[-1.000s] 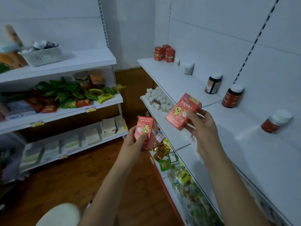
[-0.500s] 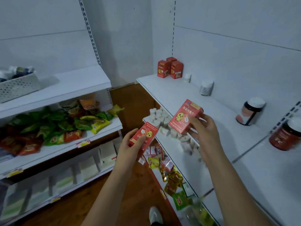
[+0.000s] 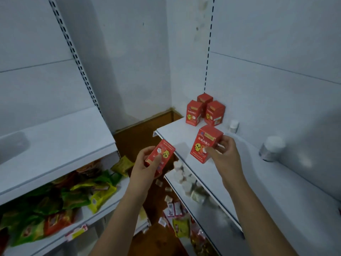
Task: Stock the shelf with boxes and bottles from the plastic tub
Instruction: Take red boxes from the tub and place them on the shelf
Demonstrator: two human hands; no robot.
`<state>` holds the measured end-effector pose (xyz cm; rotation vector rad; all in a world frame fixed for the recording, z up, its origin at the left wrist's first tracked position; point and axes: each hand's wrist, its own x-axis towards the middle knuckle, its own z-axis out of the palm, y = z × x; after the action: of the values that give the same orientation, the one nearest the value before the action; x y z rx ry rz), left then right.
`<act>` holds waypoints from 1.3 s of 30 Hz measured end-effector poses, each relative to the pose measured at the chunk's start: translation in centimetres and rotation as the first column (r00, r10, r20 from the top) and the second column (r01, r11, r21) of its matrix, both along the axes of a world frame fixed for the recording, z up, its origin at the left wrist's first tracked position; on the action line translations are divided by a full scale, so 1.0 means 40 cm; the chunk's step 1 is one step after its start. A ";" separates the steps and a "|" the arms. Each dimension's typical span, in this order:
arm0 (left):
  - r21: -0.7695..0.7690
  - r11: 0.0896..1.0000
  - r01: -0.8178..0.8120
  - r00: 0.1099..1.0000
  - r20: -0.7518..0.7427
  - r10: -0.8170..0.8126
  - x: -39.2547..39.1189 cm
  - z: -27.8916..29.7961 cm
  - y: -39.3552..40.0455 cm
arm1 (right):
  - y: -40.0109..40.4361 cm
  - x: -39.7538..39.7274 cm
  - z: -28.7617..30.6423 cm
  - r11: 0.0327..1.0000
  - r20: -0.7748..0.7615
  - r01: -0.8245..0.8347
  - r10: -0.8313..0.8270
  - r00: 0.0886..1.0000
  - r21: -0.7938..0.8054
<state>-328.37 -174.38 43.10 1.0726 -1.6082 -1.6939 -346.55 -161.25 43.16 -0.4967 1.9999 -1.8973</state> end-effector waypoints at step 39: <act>-0.525 0.385 0.759 0.647 0.544 -0.534 -0.494 -0.164 -0.550 | -0.410 -0.176 -0.209 0.419 -0.637 0.630 -0.144 0.757 0.654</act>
<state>-348.12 -196.39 36.54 0.2205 -2.8519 -1.0276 -353.60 -177.66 34.81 -0.1945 3.3059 -0.6596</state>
